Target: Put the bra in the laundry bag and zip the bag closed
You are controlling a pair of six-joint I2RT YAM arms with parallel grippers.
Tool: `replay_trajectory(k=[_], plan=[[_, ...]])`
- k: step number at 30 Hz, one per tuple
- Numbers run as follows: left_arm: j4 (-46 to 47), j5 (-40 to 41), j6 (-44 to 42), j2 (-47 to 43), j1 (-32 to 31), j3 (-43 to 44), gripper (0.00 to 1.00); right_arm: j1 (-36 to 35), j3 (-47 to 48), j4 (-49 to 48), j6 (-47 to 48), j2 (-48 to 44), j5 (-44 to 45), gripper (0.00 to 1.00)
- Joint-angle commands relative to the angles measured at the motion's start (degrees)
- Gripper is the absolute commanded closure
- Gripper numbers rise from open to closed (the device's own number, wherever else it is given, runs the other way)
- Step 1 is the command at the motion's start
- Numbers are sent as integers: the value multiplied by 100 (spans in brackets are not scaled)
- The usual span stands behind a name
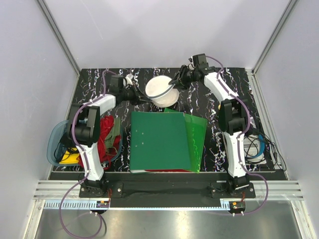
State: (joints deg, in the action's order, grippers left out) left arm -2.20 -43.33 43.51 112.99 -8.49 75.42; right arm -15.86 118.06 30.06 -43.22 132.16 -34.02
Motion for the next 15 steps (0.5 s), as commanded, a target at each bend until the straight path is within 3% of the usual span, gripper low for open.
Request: replay_trajectory(k=[1, 2, 5, 11, 14, 15], plan=[[710, -61, 603, -146, -512, -35, 100, 83, 1165, 1254, 402, 188, 360, 43], [1060, 0, 746, -146, -652, -123, 100, 39, 1245, 1691, 315, 144, 587, 27], [1361, 201, 1089, -119, -890, -159, 100, -31, 538, 1810, 139, -382, 668, 15], [1758, 316, 1441, -31, -1163, -62, 100, -233, -1187, 422, -721, -1324, 414, 16], [1758, 343, 1450, -75, -1225, -53, 100, -242, -1093, 342, -828, -1123, 352, 21], [1740, 326, 1441, -49, -1242, -27, 100, -251, -1066, 290, -846, -1070, 361, 28]])
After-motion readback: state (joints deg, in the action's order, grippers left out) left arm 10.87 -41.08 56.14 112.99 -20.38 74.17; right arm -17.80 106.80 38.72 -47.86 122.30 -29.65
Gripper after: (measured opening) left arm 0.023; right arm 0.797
